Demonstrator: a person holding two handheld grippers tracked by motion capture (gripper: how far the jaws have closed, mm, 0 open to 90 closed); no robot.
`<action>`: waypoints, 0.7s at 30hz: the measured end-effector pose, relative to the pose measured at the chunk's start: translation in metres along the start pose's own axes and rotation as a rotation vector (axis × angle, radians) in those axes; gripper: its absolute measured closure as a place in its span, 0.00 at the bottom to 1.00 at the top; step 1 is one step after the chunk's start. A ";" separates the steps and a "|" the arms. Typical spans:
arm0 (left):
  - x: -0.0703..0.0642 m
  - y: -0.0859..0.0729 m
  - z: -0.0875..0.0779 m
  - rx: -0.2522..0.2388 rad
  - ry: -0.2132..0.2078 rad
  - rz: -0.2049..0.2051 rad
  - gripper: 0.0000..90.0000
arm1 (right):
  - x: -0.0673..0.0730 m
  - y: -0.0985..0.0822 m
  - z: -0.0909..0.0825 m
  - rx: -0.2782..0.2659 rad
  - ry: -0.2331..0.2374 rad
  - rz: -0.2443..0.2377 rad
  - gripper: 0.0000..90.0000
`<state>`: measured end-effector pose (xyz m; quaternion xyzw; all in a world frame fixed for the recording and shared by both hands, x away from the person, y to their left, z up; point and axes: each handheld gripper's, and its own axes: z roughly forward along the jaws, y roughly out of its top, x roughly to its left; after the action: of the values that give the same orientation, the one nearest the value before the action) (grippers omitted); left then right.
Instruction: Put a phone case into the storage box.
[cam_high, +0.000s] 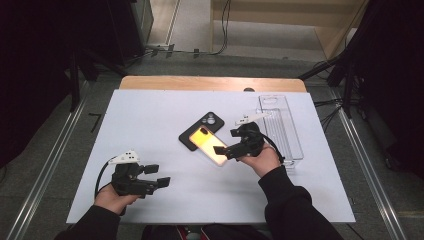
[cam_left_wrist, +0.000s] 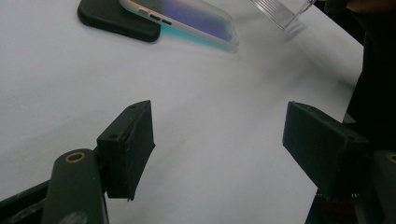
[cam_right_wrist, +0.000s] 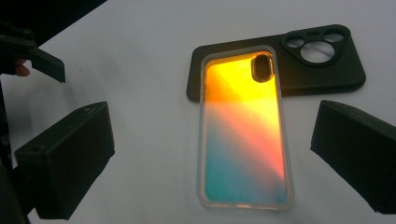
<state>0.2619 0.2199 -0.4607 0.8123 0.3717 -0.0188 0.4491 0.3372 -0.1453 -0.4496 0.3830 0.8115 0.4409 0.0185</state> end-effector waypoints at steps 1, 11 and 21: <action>0.000 0.000 0.000 -0.001 -0.001 0.000 0.28 | 0.000 0.001 0.002 0.001 0.007 -0.003 0.00; 0.001 0.000 0.000 0.002 -0.002 -0.001 0.28 | -0.001 0.011 0.026 0.012 -0.015 -0.031 0.00; 0.001 0.000 0.000 0.001 -0.003 -0.001 0.28 | -0.004 0.014 0.040 0.005 -0.031 -0.031 0.00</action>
<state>0.2624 0.2207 -0.4612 0.8123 0.3714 -0.0207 0.4492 0.3630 -0.1157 -0.4651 0.3773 0.8181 0.4324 0.0369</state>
